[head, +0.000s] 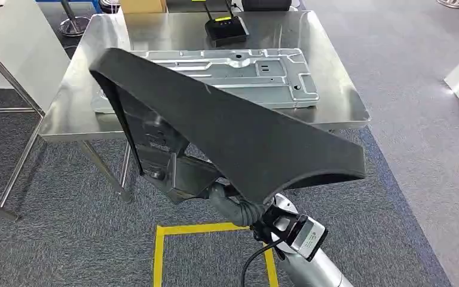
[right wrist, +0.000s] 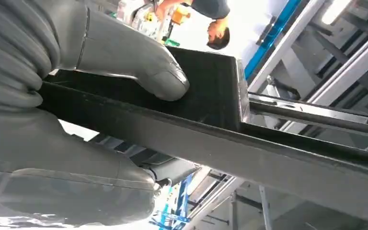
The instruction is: Take the parts from the cabinet and place them on the table.
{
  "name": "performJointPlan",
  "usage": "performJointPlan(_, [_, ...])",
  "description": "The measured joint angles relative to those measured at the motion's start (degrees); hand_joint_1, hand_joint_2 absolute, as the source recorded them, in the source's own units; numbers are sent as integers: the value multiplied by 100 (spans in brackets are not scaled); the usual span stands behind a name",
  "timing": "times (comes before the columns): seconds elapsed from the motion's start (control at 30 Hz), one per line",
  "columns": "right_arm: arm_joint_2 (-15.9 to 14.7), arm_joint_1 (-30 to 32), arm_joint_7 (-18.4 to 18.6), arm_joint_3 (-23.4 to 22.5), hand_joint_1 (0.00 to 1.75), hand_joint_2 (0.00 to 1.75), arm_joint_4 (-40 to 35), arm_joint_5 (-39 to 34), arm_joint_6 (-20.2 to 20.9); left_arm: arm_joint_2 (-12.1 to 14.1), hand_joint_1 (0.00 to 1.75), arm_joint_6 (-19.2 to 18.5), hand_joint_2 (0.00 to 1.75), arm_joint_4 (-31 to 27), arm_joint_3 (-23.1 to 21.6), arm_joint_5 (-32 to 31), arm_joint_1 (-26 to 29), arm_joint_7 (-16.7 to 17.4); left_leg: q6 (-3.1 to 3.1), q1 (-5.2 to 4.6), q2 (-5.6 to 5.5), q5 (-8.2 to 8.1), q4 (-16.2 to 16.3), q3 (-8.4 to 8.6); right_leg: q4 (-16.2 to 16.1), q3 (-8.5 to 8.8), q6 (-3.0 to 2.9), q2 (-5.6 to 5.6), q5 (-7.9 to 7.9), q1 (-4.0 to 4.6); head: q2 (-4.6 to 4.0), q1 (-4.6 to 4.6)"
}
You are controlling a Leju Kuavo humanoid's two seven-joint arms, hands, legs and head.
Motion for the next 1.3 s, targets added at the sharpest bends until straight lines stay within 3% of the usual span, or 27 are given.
performJointPlan(0.1, [-2, -1, 0, -2, 175, 175, -11, 0, 0, 0, 0, 0, 175, 0, 0, 0, -1, 0, -50, 0, -10, -189, -15, 208, -1355, 369, -81, -5, 1102, 13, 0, 2])
performJointPlan(0.13, [-2, 2, 2, -7, 175, 175, -9, -2, 0, 0, 0, 0, 175, 0, 0, 0, -8, 4, -91, -15, -21, -240, 22, 306, -1398, 349, -99, -4, 1019, 63, 0, -4])
performJointPlan(0.17, [0, 3, 2, -7, 175, 175, -11, 0, 0, 0, 0, 0, 175, 0, 0, 0, -21, 4, -133, -13, -23, -284, 1, 293, -1415, 374, -133, -4, 988, 74, 0, 2])
performJointPlan(0.27, [26, -8, 2, -11, 175, 175, -37, 0, 0, 4, 0, 0, 175, 0, 0, 0, -27, 4, -236, -6, -16, -289, 56, 395, -1480, 517, -261, 16, 1016, 55, 0, 7])
performJointPlan(0.3, [35, -7, 2, -11, 175, 175, -48, -2, 2, 0, 0, 0, 175, 0, 0, 0, -35, 4, -243, 9, -7, -315, 235, 336, -1528, 593, -287, 10, 996, 44, 0, 9])
performJointPlan(0.33, [48, -25, 2, -11, 175, 175, -55, 0, 4, -2, 0, 0, 175, 0, 0, -2, -51, 4, -251, 9, -6, -368, 601, 138, -1537, 634, -329, 3, 965, 38, 0, 4])
performJointPlan(0.4, [55, -23, 2, -11, 175, 175, -57, 0, 13, 4, 0, 0, 175, 0, 0, 0, -55, 4, -309, 14, -5, -709, 1498, -448, -1537, 702, -348, 4, 886, 39, 0, 7])
performJointPlan(0.43, [55, -11, 2, -11, 175, 175, -57, 0, 13, 7, 0, 0, 175, 0, 0, 0, -39, 4, -323, 14, -5, -897, 1809, -698, -1537, 746, -348, 7, 842, 41, 0, 4])
performJointPlan(0.47, [55, -6, 2, -11, 175, 175, -57, 0, 13, 7, 0, 0, 175, 0, 0, 0, -24, 4, -325, 14, -5, -953, 1895, -845, -1537, 800, -344, 17, 798, 41, 0, 4])
performJointPlan(0.5, [55, -6, 2, -11, 175, 175, -57, 0, 13, 7, 0, 0, 175, 0, 0, 0, -15, 4, -314, 14, -4, -864, 1760, -882, -1537, 864, -338, 27, 750, 40, 0, 7])
performJointPlan(0.53, [55, -6, 2, -11, 175, 175, -57, 0, 13, 7, 0, 0, 175, 0, 0, -2, -11, 4, -316, 14, -4, -618, 1408, -820, -1537, 945, -328, 32, 693, 40, 0, 4])
performJointPlan(0.6, [55, -6, 2, -11, 175, 175, -57, 0, 13, 13, 0, 0, 175, 0, 0, 0, -13, 4, -273, 11, -1, 162, 443, -562, -1537, 1118, -293, 27, 565, 41, 0, 7])
performJointPlan(0.63, [52, -14, 2, -11, 175, 175, -52, 0, 13, 18, 0, 0, 175, 0, 0, -2, -6, 4, -246, -7, 7, 414, 132, -554, -1506, 1158, -261, 23, 506, 69, 0, 7])
performJointPlan(0.67, [52, -11, 2, -11, 175, 175, -50, 2, 13, 20, 0, 4, 175, 2, 0, -2, -15, 7, -210, -28, 13, 213, 185, -525, -1520, 1149, -227, 44, 472, 77, 0, 4])
performJointPlan(0.7, [55, -17, 2, -9, 175, 175, -55, 4, 13, 22, 0, 4, 175, 0, 0, -2, -11, 2, -177, -37, 0, 331, 163, -510, -1522, 1164, -188, 45, 422, 80, 0, 7])
performJointPlan(0.77, [55, -24, 2, -11, 175, 175, -59, -2, 11, 22, 0, 2, 175, 0, 0, -2, -13, 7, -104, -8, -7, 312, 134, -449, -1479, 1210, -136, 45, 442, 89, 0, 4])
performJointPlan(0.83, [55, -37, 2, -11, 175, 175, -61, 0, 11, 17, 0, 2, 175, 0, 0, -2, -15, 4, -36, 9, -7, 271, 83, -343, -1090, 1045, -67, 24, 364, 60, 0, 9])
performJointPlan(0.93, [48, -24, 2, -13, 175, 175, -57, 0, 9, 20, 0, 0, 175, 0, 0, -2, -18, 4, -3, 3, -9, 176, 86, -290, 86, 234, 2, 21, -161, 27, 0, 7])
performJointPlan(0.97, [48, -14, 2, -13, 175, 175, -57, 0, 11, 20, 0, 0, 175, 0, 0, -2, -11, 4, -4, 1, -12, 136, 88, -254, 293, 28, 18, 18, -223, 19, 0, 7])
performJointPlan(1.0, [46, -5, 2, -13, 175, 175, -57, 0, 2, 20, 0, 0, 175, 0, 0, 0, -5, 4, -6, 1, -15, 89, 87, -192, 220, -31, 26, 14, -93, 16, 0, 7])
performJointPlan(1.07, [37, 9, 2, -37, 175, 175, -66, 42, -74, 20, 0, -9, 175, 0, 0, -2, -5, -11, -22, -4, -19, -20, 85, -27, -566, 188, -17, 6, 519, 21, 0, 7])
performJointPlan(1.1, [24, 26, 2, -80, 175, 175, -100, 46, -105, 15, 0, -9, 175, 0, 0, 0, -11, -17, -32, -9, -21, -82, 80, 55, -1103, 355, -71, 3, 913, 35, 0, 7])
performJointPlan(1.13, [-4, 36, 2, -131, 175, 175, -122, 46, -105, -5, 0, -9, 175, 2, 0, 0, 1, -17, -45, 2, -19, -125, 62, 38, -1377, 410, -134, -6, 1114, 68, 0, 7])
performJointPlan(1.17, [-20, 31, 2, -181, 175, 175, -135, 37, -105, -24, 0, -15, 175, 7, 0, 0, -19, -24, -86, -9, -35, -136, 56, 73, -1451, 365, -167, -21, 926, 106, 0, 13])
performJointPlan(1.23, [-48, 77, 0, -247, 175, 175, -196, 35, -105, -28, 0, -15, 175, 7, 0, 0, -12, -28, -174, -2, -13, -129, 88, 126, -1499, 406, -256, 2, 1023, 140, 0, 13])
performJointPlan(1.27, [-52, 74, 0, -265, 175, 175, -212, 35, -105, -26, 0, -15, 175, 7, 0, 0, -13, -31, -219, -9, -12, -122, 57, 183, -1523, 473, -305, 0, 998, 119, 0, 18])
performJointPlan(1.3, [-50, 80, 0, -275, 175, 175, -240, 35, -105, -22, 0, -9, 175, 4, 0, 0, -29, -31, -227, -4, -9, -170, 113, 147, -1585, 592, -312, 10, 1010, 59, 0, 13])
